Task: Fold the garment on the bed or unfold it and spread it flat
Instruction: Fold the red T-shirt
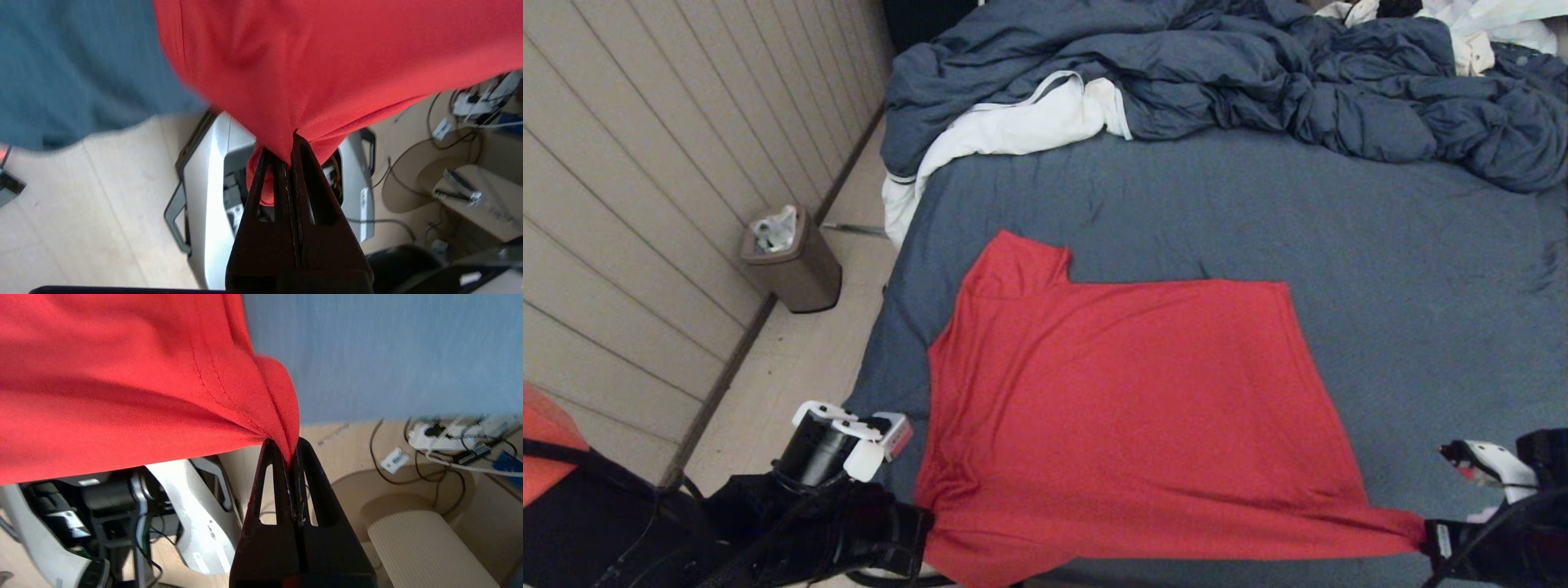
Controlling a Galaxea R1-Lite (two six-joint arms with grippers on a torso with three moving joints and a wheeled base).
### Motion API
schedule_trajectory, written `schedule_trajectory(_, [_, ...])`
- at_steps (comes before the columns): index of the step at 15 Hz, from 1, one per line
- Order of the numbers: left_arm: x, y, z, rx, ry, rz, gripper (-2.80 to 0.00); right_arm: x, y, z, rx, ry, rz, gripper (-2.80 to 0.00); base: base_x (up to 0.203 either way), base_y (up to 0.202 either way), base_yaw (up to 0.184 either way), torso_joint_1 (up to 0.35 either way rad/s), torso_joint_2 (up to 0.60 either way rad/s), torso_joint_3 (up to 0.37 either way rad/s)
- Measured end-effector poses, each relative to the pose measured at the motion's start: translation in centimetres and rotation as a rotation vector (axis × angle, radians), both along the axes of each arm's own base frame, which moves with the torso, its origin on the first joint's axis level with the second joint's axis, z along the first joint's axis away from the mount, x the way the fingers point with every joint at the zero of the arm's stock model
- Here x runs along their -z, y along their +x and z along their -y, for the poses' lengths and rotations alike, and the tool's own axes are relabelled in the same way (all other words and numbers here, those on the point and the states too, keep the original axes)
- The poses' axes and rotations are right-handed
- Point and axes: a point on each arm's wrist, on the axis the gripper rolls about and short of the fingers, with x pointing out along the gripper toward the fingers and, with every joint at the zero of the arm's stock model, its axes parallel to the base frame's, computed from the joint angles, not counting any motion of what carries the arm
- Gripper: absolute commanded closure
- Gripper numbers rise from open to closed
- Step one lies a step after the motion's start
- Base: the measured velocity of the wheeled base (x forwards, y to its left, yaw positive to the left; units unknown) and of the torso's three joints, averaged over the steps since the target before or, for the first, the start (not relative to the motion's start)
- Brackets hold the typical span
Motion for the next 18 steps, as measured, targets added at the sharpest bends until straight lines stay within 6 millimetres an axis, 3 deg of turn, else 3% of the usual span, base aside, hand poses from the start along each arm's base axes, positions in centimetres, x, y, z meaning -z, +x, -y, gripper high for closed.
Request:
schedule_trajectory(7, [-0.6,3.6,0.5,-0.020,-0.015,0.008,0.00,-0.7,4.5,-0.2,-0.011,0.031,0.048,0.00,0.000,0.000,0.000,0.000,0.00,0.000])
schedule_trajectory(18, [-3.3,7.9,-0.9,-0.065,-0.058,0.043,0.00,-2.8,9.2,-0.4,-0.007,0.069,0.074,0.00,0.000,0.000,0.000,0.000,0.00,0.000])
